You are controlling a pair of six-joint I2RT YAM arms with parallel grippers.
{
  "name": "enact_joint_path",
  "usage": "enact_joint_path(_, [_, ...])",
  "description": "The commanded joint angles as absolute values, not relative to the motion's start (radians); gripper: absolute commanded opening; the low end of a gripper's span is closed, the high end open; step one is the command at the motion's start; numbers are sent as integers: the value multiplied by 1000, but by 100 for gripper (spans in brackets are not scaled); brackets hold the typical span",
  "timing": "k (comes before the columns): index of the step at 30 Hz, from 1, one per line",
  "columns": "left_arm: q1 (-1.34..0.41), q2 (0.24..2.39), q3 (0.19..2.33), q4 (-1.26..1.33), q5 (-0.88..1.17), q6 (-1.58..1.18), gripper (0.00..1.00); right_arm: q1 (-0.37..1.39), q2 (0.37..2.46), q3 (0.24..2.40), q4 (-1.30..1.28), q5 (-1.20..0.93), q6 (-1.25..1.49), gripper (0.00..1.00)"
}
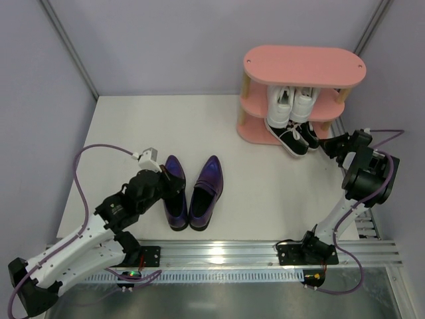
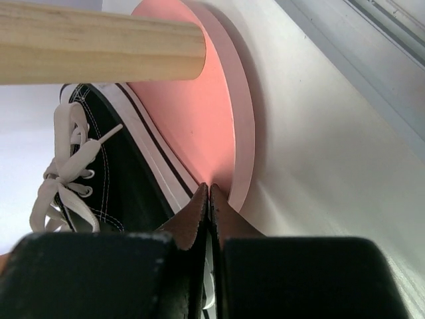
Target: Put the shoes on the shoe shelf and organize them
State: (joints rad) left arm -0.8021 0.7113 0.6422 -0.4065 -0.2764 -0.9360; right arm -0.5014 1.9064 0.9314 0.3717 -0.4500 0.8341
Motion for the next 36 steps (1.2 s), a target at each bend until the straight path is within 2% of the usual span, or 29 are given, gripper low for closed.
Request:
enact_joint_path(1, [-799,677,646,-429,-304,-942,0,-460,1870,871,374,-462,815,4])
enact_joint_path(9, [-799,652,644,-449,-310,-950,0,-426,1798,750,397,-459,818,4])
enact_joint_path(16, [-799,635,635,-460,-316,-959,0,-420,1778,739,396,-453,816,4])
enact_joint_path(21, [-798,620,637,-469,-321,-960,0,-420,1700,736,313,-379,813,4])
enact_joint_path(25, [-799,618,637,-471,-325,-959,0,-420,1562,707,193,-334,787,4])
enact_joint_path(32, [-799,646,632,-439,-313,-962,0,-414,1361,519,163,-425,759,4])
enact_joint_path(36, [-799,660,626,-422,-305,-963,0,-408,1371,528,146,-480,747,4])
